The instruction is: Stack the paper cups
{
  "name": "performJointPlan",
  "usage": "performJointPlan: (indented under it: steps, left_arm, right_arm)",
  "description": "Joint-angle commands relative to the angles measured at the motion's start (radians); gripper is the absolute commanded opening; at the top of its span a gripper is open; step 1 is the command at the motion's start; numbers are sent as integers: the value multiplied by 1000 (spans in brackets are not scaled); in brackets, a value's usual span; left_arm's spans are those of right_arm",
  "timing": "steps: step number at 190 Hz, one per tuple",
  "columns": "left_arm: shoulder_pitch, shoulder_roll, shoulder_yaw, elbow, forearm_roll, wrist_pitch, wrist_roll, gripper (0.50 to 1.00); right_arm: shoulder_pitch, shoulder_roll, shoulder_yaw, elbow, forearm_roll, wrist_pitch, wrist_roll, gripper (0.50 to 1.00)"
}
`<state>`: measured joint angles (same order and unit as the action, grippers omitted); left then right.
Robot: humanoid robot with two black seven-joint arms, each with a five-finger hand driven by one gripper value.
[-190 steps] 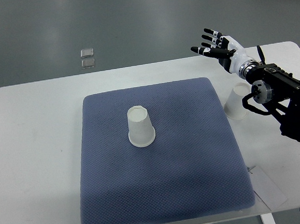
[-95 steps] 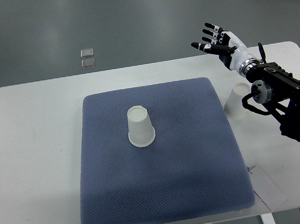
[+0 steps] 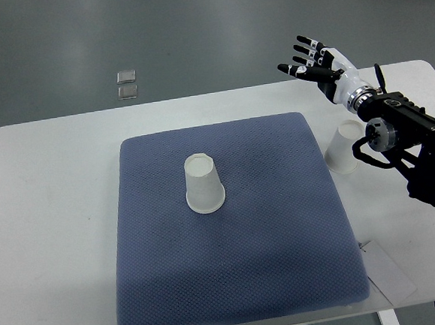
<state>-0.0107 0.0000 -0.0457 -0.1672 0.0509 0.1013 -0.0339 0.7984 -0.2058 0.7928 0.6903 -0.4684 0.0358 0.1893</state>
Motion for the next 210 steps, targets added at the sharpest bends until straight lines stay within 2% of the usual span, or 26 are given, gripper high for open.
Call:
performJointPlan:
  steps: [1, 94, 161, 183, 210]
  left_arm:
    - [0, 0, 0, 0, 0, 0, 0, 1000]
    - [0, 0, 0, 0, 0, 0, 0, 1000]
    - [0, 0, 0, 0, 0, 0, 0, 1000]
    - [0, 0, 0, 0, 0, 0, 0, 1000]
    - [0, 0, 0, 0, 0, 0, 0, 1000]
  right_arm:
    - [-1, -4, 0, -2, -1, 38, -2, 926]
    - [-15, -4, -21, -18, -26, 45, 1, 926]
    - [-16, -12, -60, -9, -78, 99, 13, 924]
    - [-10, -100, -101, 11, -148, 148, 41, 924]
    - [2, -245, -175, 113, -249, 213, 59, 924]
